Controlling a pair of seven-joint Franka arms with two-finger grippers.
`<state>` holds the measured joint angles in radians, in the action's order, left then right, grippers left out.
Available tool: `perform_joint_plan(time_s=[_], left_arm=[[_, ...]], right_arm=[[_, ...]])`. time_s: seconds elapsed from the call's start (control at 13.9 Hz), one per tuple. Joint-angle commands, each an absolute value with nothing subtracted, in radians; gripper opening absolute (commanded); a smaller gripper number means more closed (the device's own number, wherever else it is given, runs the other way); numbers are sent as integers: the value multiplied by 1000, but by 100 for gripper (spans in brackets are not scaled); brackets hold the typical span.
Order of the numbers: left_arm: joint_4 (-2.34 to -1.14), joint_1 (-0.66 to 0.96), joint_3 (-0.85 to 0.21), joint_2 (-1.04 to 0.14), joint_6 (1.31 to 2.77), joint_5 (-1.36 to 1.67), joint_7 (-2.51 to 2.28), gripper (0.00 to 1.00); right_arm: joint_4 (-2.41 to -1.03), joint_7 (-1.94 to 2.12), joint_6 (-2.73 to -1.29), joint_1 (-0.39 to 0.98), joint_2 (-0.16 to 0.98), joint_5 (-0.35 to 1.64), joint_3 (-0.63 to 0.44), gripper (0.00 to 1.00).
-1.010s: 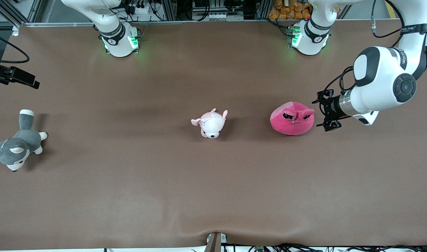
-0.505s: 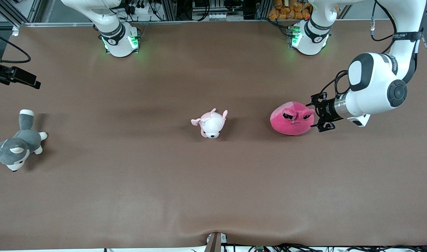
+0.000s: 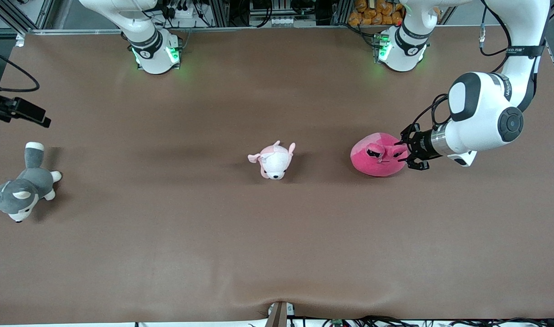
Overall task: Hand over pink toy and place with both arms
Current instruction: 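Close the left gripper on the pink toy's nose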
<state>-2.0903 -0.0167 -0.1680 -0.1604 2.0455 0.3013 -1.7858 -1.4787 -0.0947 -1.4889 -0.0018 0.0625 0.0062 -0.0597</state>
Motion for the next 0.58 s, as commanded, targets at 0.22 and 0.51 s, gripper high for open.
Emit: perform_joint_plan(time_s=[0.22,0.51], left_arm=[[-2066,-14,-199,-161,2053,318,-1779,0],[-1984,-15,-209,-149,1997,318,-1775,0]], right_arm=[[-1471,-106,-1620,-3,121,-15,-61,100],[-1467,-97,-1664,-12,146,-14,-63,100]])
